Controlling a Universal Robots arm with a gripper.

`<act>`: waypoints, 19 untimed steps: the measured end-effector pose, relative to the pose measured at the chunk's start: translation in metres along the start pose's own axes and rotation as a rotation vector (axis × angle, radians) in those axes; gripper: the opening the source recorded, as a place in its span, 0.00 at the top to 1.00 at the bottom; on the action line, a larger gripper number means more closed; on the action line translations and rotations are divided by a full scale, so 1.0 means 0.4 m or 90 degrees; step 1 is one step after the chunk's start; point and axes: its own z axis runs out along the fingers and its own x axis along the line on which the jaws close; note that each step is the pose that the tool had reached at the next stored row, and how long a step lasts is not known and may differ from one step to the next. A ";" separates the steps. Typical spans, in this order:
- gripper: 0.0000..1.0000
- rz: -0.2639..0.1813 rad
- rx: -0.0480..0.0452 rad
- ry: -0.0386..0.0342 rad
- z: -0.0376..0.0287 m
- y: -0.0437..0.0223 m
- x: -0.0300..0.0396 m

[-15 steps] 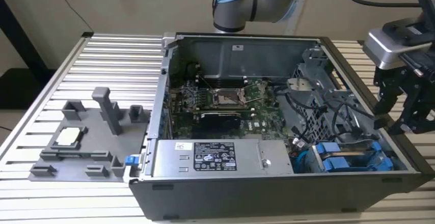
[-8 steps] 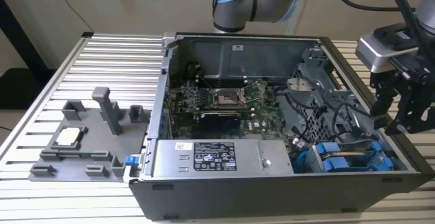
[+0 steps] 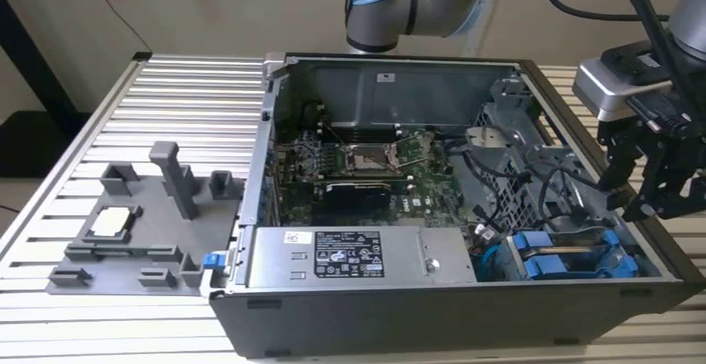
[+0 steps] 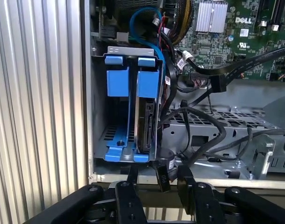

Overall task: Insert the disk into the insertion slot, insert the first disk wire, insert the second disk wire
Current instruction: 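Insert the first disk wire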

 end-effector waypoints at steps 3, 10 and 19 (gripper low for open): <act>0.53 0.000 0.0000 0.0001 0.000 0.000 0.000; 0.62 0.000 0.0000 0.0001 0.000 0.000 0.000; 0.69 0.000 0.0000 0.0002 -0.003 0.000 0.000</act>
